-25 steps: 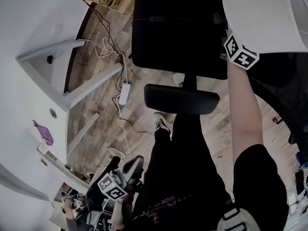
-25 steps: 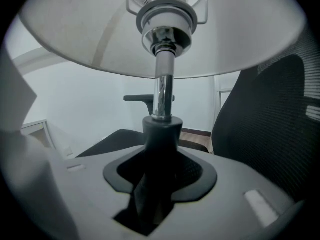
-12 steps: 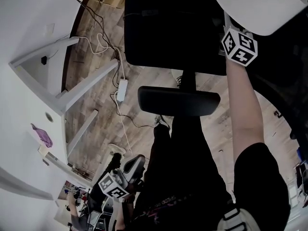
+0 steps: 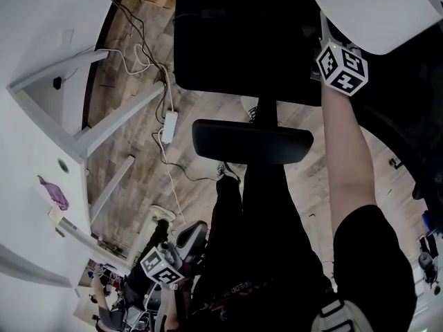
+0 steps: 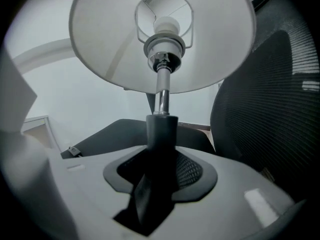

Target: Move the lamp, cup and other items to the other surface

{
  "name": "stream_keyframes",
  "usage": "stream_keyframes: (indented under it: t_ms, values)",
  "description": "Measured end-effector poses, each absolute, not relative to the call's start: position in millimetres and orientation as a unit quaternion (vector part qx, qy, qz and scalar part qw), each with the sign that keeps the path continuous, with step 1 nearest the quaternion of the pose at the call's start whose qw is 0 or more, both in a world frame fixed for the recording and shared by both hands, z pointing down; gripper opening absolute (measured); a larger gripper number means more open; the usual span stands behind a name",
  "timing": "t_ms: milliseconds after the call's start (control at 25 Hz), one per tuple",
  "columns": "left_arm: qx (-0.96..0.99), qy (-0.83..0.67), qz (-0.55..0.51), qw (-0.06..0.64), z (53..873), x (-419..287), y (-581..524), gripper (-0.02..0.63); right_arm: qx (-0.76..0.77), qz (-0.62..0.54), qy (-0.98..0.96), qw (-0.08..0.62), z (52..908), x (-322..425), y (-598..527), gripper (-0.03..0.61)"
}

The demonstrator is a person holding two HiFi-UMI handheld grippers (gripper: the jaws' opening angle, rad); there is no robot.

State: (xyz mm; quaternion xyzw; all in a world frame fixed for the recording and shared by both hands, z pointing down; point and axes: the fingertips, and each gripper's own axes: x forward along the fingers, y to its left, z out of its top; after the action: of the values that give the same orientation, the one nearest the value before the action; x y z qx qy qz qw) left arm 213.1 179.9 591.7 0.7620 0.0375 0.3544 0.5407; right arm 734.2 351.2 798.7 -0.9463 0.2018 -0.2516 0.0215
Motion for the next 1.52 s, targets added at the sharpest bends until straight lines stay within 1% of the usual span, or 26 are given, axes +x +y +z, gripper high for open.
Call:
stream_keyframes:
  t_ms: [320, 560, 760, 1080, 1320, 1360, 1480, 1520]
  values:
    - [0.774, 0.044, 0.335, 0.536, 592.4, 206.5, 185.1, -0.002, -0.942, -0.263, 0.207, 0.015, 802.8, 720.5, 356.8, 0.163]
    - [0.767, 0.034, 0.328, 0.55, 593.2, 210.0, 190.7, -0.002, -0.941, -0.262, 0.211, 0.018, 805.0, 717.4, 357.0, 0.167]
    - [0.763, 0.037, 0.319, 0.561, 600.0, 207.1, 192.4, -0.002, -0.935, -0.281, 0.214, -0.014, 817.3, 708.8, 356.8, 0.203]
    - [0.763, 0.056, 0.302, 0.568, 606.3, 193.1, 190.2, -0.002, -0.922, -0.305, 0.227, -0.071, 819.6, 677.2, 365.5, 0.216]
    - [0.771, 0.068, 0.28, 0.568, 601.4, 165.9, 187.6, -0.002, -0.904, -0.332, 0.245, -0.117, 817.3, 647.7, 382.8, 0.19]
    - [0.773, 0.068, 0.276, 0.567, 601.3, 162.1, 187.4, -0.002, -0.899, -0.336, 0.251, -0.13, 816.1, 646.6, 385.6, 0.166]
    - [0.778, 0.069, 0.261, 0.567, 589.2, 147.8, 180.4, -0.002, -0.877, -0.356, 0.275, -0.168, 809.8, 627.0, 389.7, 0.162]
    - [0.781, 0.072, 0.254, 0.567, 582.9, 143.0, 177.3, -0.002, -0.873, -0.357, 0.281, -0.178, 803.7, 620.0, 389.2, 0.145]
